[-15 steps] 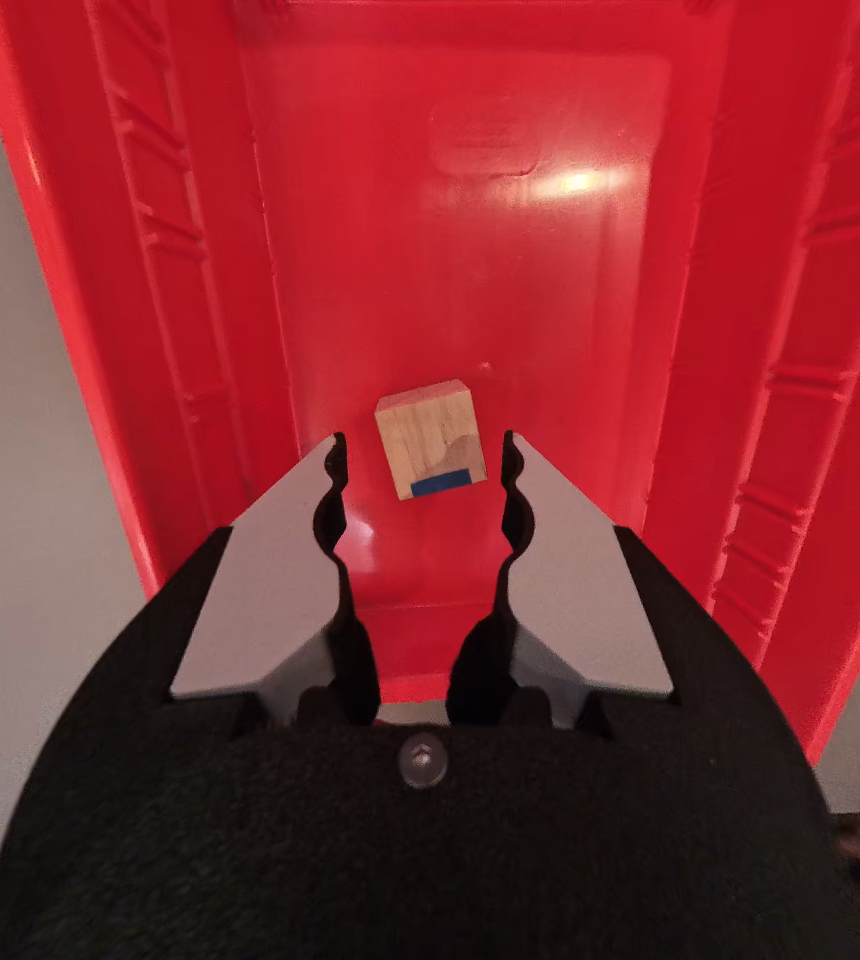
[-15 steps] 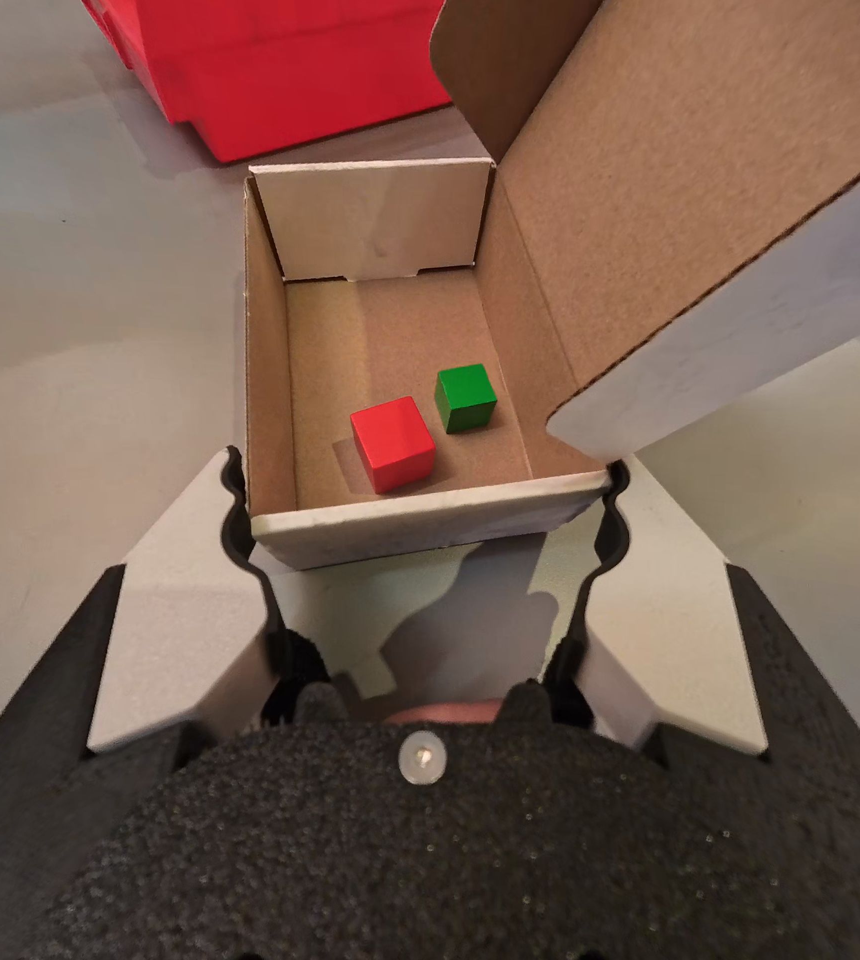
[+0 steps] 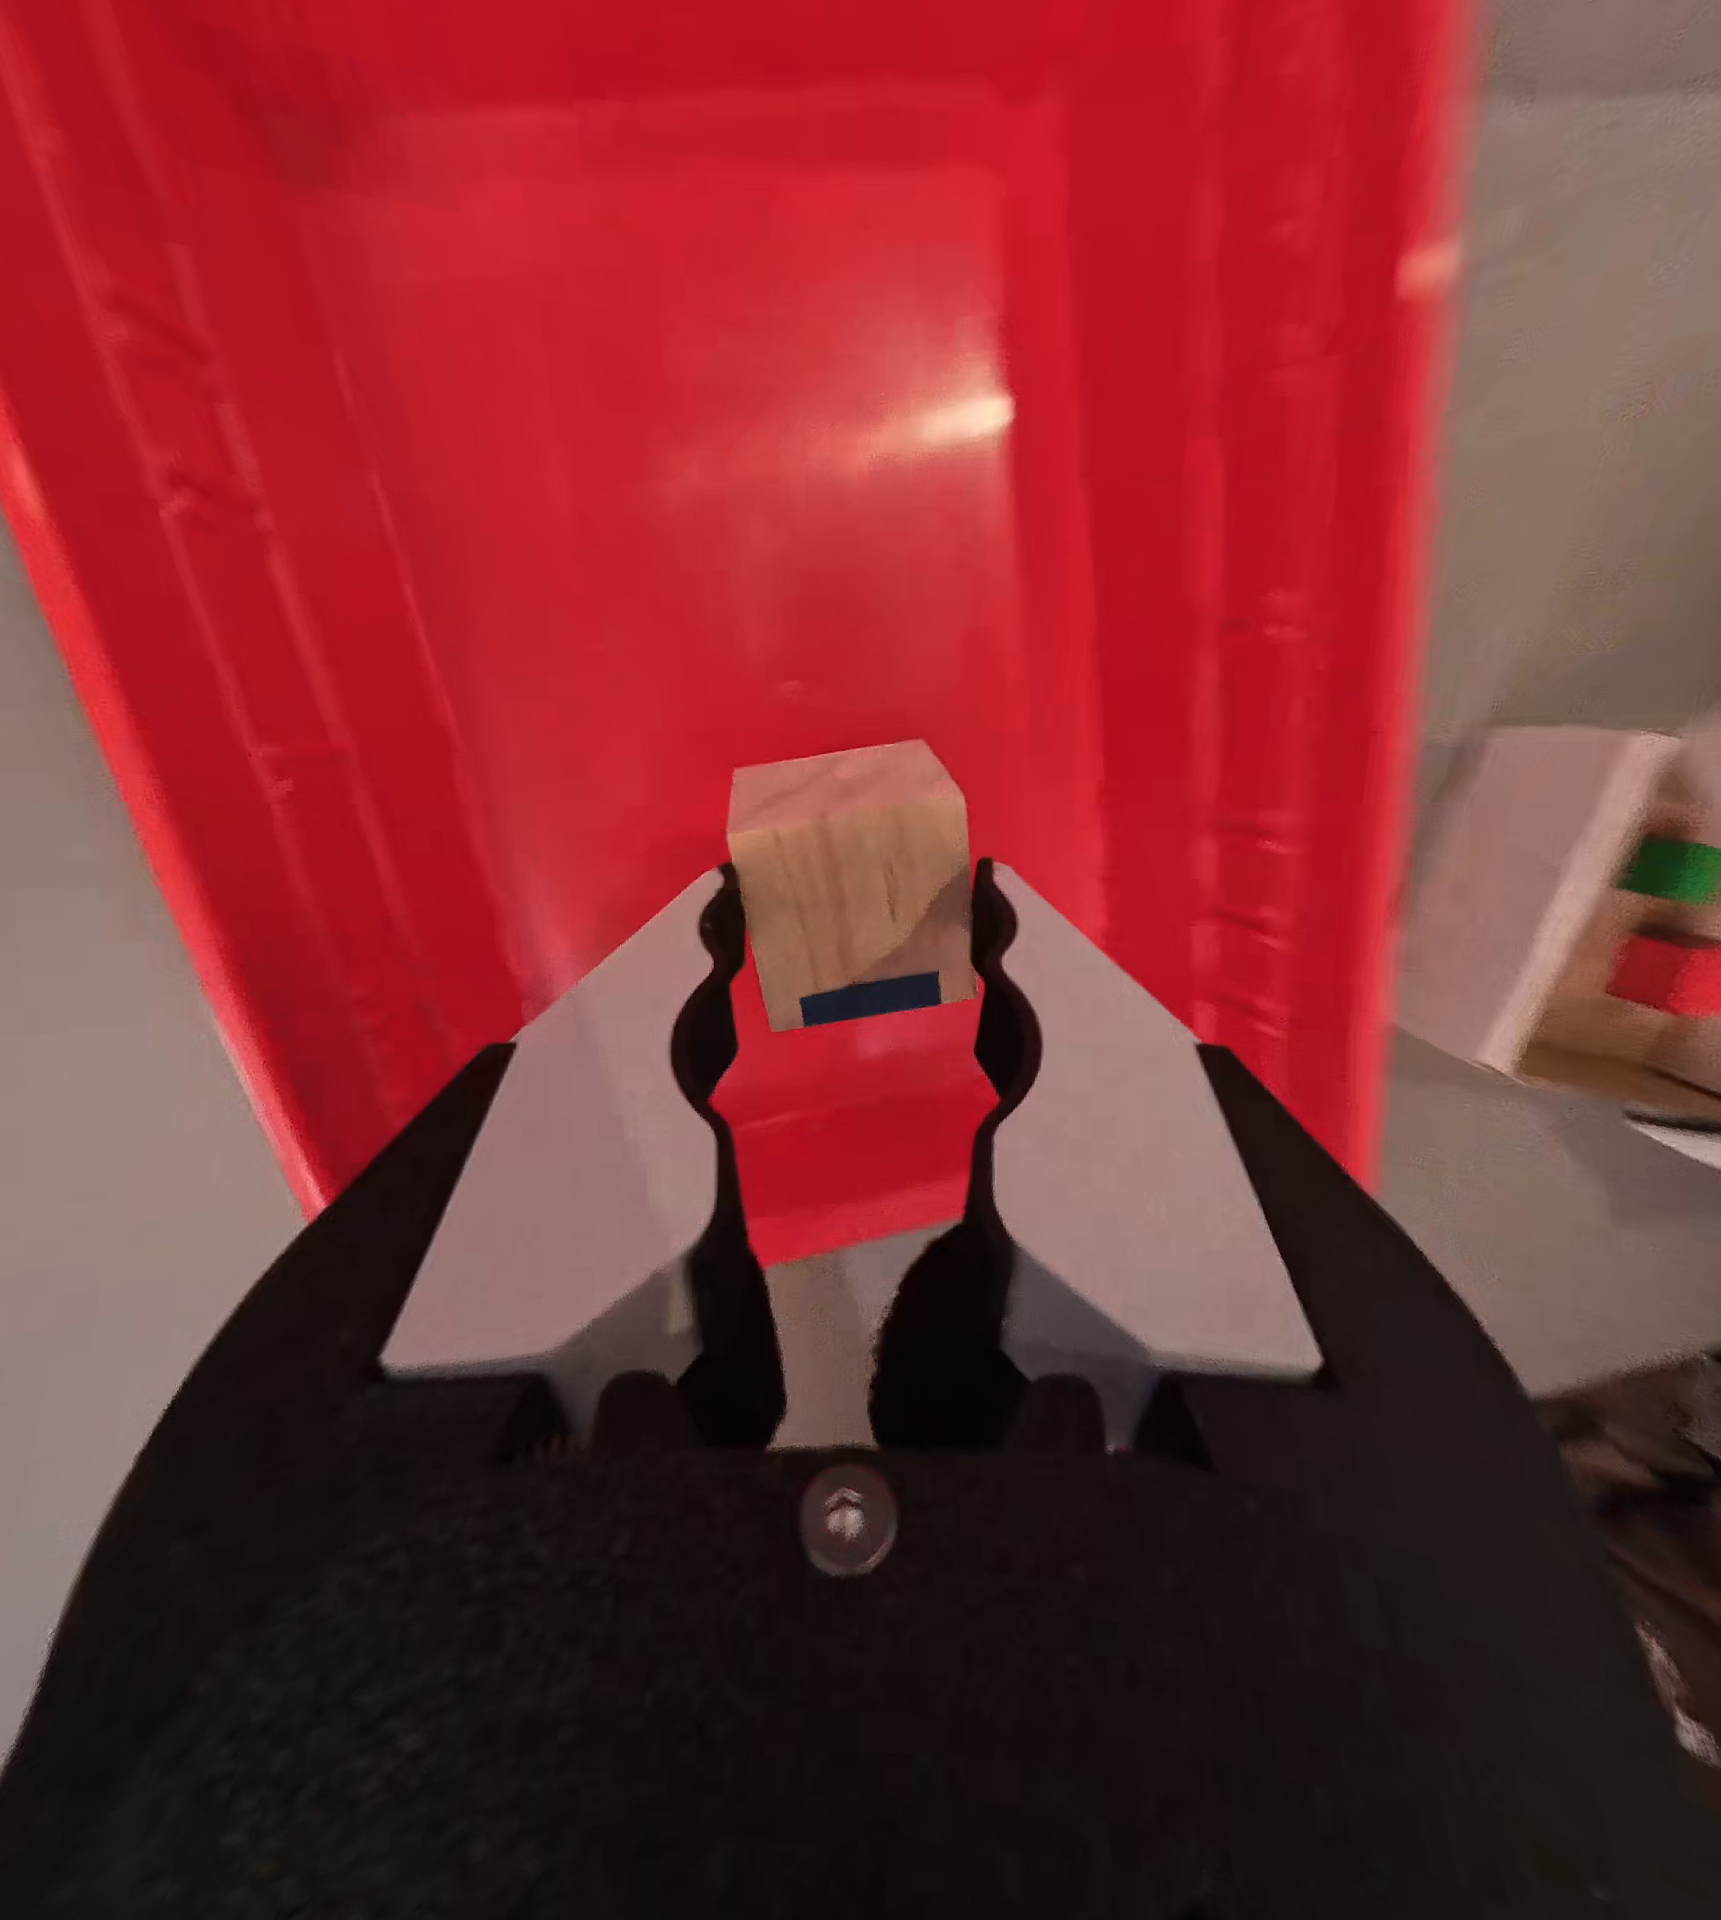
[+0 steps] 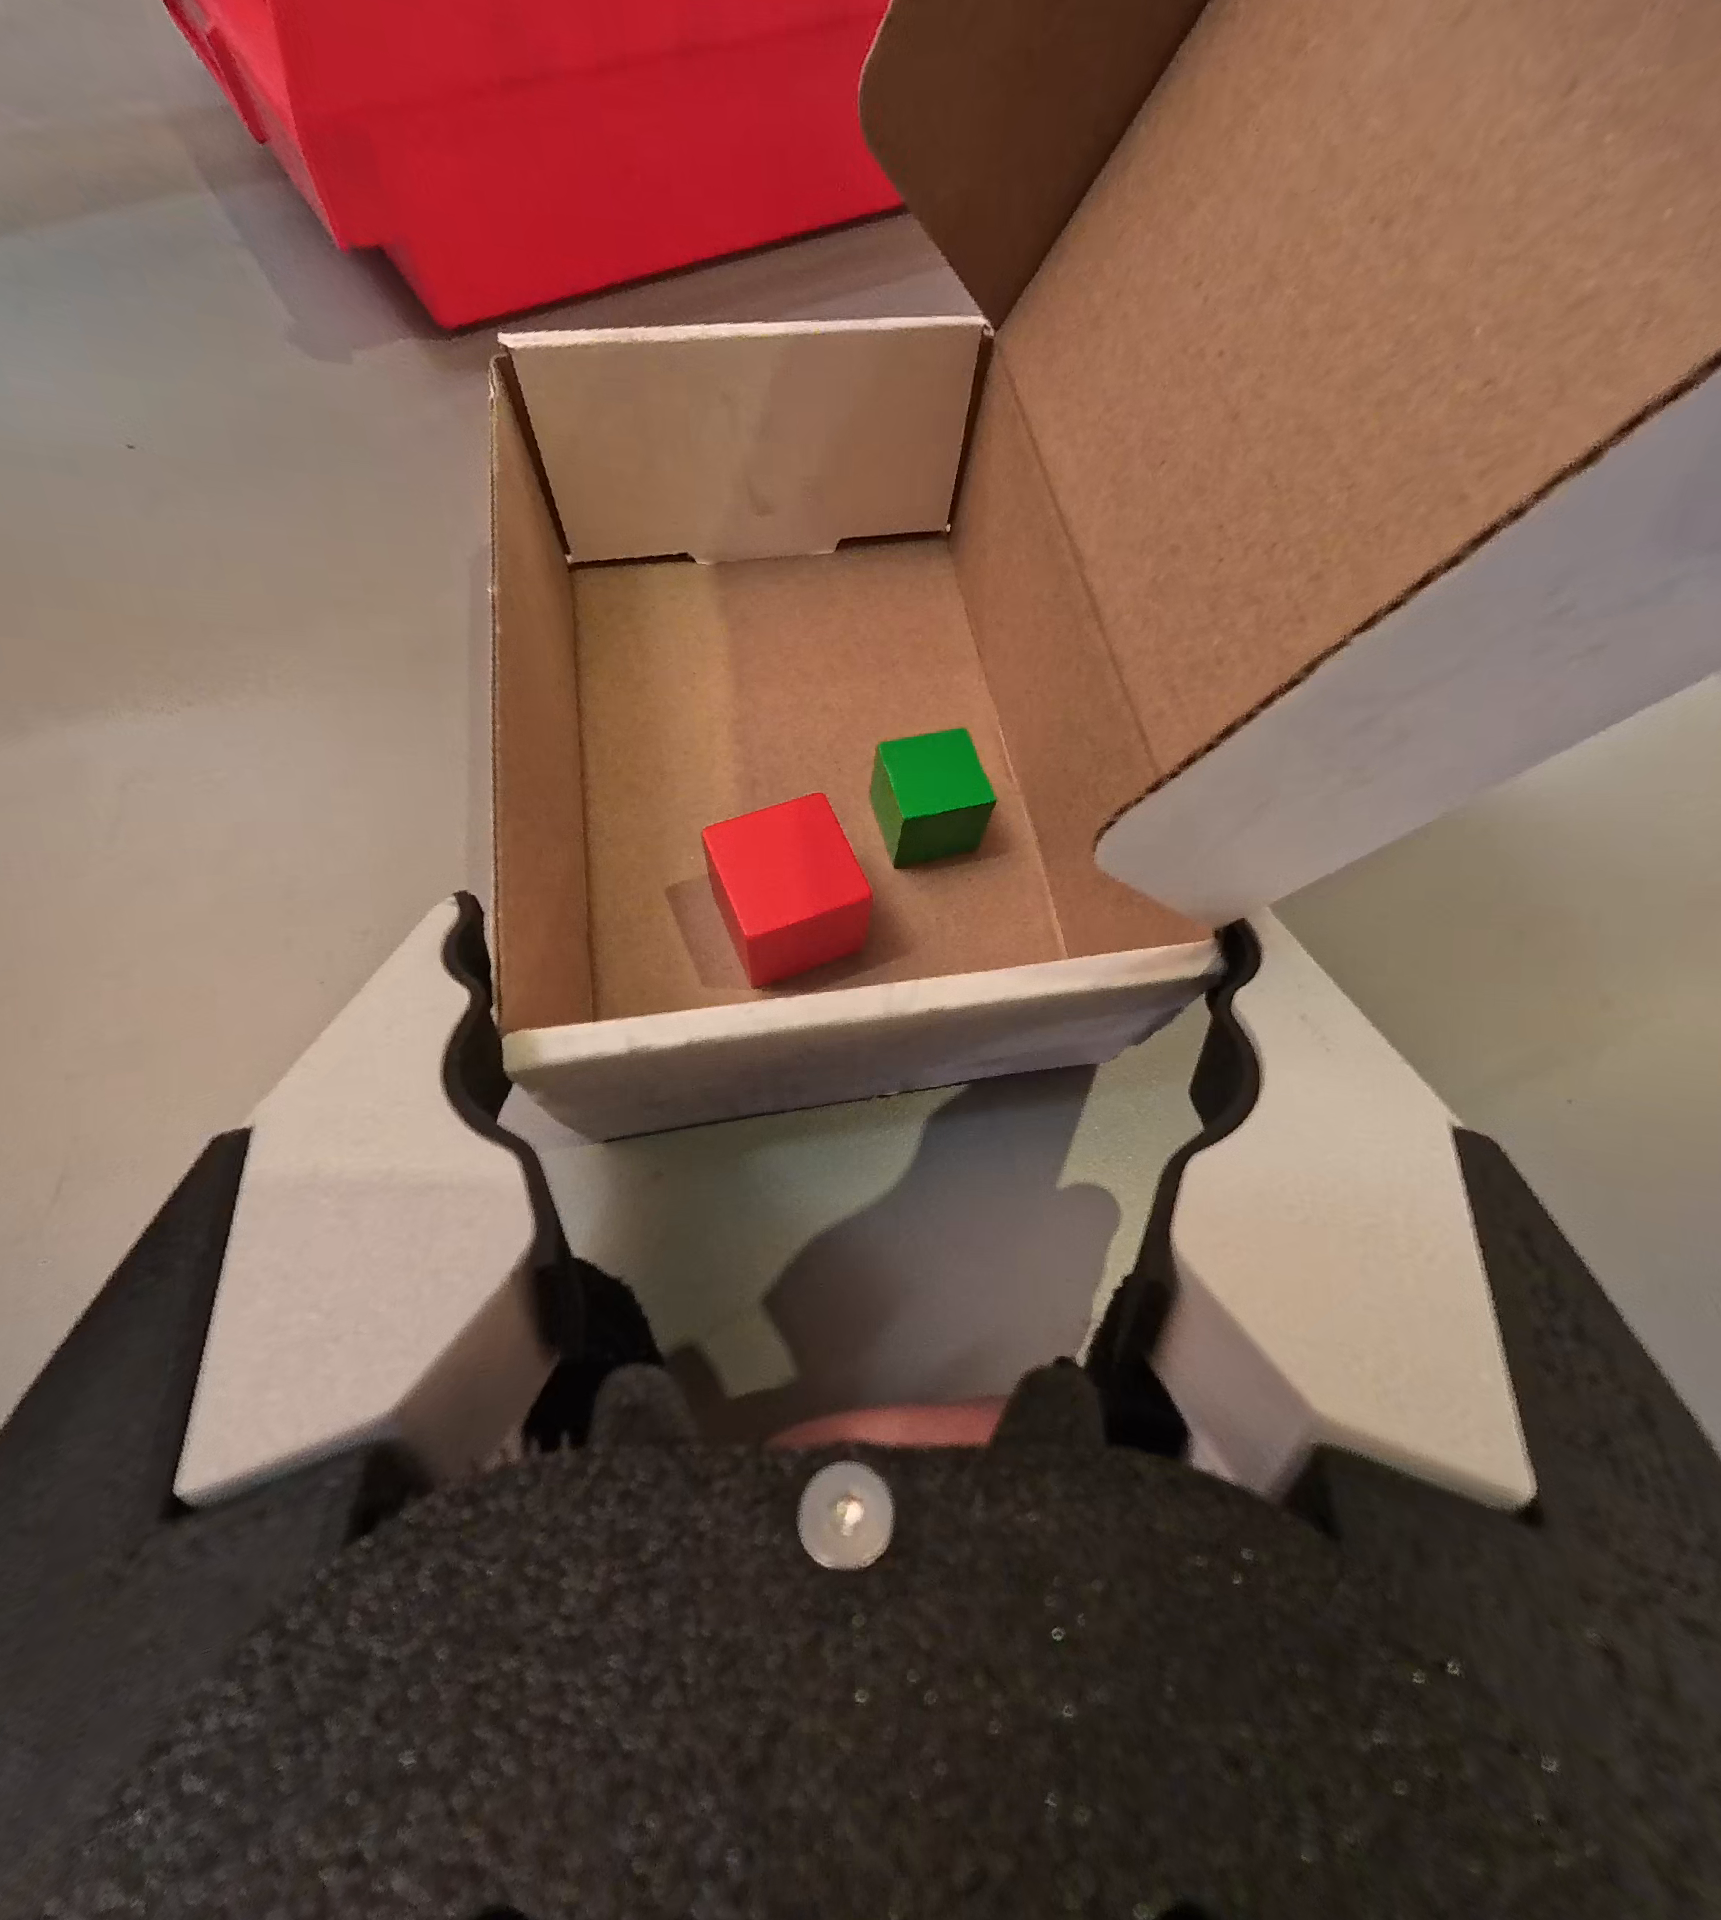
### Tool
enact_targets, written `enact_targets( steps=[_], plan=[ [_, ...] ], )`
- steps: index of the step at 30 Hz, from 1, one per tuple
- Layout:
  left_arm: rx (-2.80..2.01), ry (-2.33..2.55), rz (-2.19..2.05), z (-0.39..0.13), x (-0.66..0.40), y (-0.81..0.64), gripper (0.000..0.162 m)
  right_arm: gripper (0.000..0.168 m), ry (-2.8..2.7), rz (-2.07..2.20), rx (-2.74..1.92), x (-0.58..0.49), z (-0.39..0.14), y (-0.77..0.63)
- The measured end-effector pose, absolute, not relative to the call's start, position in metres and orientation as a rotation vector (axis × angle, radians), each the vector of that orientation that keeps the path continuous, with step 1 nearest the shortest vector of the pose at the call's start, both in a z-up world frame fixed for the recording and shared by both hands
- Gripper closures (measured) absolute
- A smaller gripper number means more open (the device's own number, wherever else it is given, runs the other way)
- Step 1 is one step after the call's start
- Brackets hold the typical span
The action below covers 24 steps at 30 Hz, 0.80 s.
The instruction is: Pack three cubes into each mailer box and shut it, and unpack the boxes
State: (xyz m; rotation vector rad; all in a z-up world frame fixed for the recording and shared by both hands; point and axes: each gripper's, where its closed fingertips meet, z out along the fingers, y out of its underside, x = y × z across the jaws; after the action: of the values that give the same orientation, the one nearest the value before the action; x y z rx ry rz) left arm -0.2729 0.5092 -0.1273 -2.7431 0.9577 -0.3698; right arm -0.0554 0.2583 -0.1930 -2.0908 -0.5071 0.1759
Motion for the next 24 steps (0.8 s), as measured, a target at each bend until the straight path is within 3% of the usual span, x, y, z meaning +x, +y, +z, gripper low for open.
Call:
enact_targets(
  steps=[1,6,10,16,24],
  plan=[
    [-2.703,1.001,-0.433,-0.11,-0.263,0.5,0.121,0.034,-0.506,0.177,-2.091,-0.055,-0.193,0.258],
    [-2.475,1.344,-0.697,-0.047,-0.194,0.422,0.121,0.034,-0.507,0.177,-2.091,-0.056,-0.193,0.258],
    [-2.327,1.636,-0.766,-0.041,-0.14,0.353,0.121,0.034,-0.509,0.17,-2.09,-0.056,-0.193,0.258],
    [-2.324,1.899,-0.574,-0.111,-0.092,0.299,0.121,0.034,-0.507,0.175,-2.091,-0.056,-0.193,0.259],
    [-2.423,1.9,-0.286,-0.183,-0.086,0.307,0.121,0.034,-0.507,0.176,-2.091,-0.056,-0.193,0.259]
  ],
)
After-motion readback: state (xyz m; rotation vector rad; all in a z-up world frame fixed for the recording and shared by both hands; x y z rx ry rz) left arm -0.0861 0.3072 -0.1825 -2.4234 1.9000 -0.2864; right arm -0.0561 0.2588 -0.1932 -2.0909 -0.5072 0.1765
